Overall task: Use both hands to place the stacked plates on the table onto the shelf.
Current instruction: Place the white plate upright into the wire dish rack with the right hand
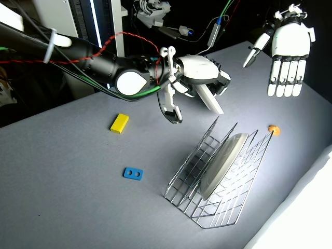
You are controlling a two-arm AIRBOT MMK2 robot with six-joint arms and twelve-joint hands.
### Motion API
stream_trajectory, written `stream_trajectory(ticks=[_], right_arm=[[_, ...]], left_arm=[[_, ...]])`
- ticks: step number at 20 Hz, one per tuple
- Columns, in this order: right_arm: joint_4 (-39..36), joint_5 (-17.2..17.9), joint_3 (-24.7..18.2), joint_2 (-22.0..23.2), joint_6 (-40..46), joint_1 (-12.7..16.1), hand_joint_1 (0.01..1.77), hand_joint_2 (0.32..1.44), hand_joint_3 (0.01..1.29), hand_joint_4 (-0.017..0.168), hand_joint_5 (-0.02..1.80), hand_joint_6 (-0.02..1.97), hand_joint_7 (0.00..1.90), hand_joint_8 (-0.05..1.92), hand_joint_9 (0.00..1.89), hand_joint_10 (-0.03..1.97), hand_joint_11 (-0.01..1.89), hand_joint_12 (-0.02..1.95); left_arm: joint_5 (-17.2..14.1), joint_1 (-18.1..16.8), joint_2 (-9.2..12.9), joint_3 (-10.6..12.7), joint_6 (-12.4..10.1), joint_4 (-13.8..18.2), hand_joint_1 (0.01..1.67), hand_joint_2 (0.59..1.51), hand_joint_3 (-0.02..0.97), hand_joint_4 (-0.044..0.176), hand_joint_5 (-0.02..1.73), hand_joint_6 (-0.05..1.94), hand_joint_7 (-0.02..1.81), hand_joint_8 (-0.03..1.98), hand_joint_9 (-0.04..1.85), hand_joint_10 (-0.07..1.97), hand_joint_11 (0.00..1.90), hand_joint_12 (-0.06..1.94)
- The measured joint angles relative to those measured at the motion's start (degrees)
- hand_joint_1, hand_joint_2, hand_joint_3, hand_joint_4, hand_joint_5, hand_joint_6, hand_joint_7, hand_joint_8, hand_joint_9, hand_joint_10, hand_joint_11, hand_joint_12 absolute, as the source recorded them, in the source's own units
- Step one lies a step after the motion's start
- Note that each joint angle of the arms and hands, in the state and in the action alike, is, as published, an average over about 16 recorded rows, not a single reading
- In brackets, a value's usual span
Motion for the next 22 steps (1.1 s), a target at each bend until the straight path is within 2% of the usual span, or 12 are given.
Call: stream_trajectory(ticks=[6, 11, 15, 22], right_arm=[[-0.71, 0.28, -5.36, 7.07, 1.96, 2.39, 1.17, 1.03, 0.01, 0.015, 0.88, 1.13, 0.89, 1.11, 0.75, 1.03, 0.41, 1.6], [-2.28, -0.39, -7.96, 12.54, 8.73, 5.7, 1.17, 1.03, 0.01, 0.013, 0.88, 1.14, 0.88, 1.12, 0.74, 1.04, 0.41, 1.6], [-5.3, -1.99, -8.31, 16.23, 19.73, 9.68, 1.17, 1.03, 0.01, 0.012, 0.88, 1.15, 0.88, 1.11, 0.74, 1.03, 0.41, 1.59], [-13.74, -6.06, -5.51, 19.92, 46.77, 17.11, 1.17, 1.03, 0.01, 0.006, 0.88, 1.15, 0.88, 1.12, 0.74, 1.03, 0.41, 1.6]], left_arm=[[-1.15, -3.75, 0.71, 0.84, -0.04, 4.71, 0.02, 1.126, 0.01, 0.001, 0.23, 0.02, 0.22, 0.0, 0.19, 0.01, 0.11, 0.14], [-2.54, -5.42, 1.18, 1.36, -0.05, 7.65, 0.02, 1.126, 0.01, 0.001, 0.23, 0.02, 0.23, 0.0, 0.2, 0.01, 0.12, 0.14], [-4.22, -6.25, 1.38, 1.66, -0.05, 9.76, 0.02, 1.126, 0.01, 0.001, 0.24, 0.02, 0.24, 0.0, 0.21, 0.01, 0.12, 0.14], [-8.97, -7.11, 1.53, 1.87, -0.06, 13.59, 0.02, 1.126, 0.01, 0.001, 0.24, 0.02, 0.24, 0.0, 0.21, 0.01, 0.13, 0.13]])
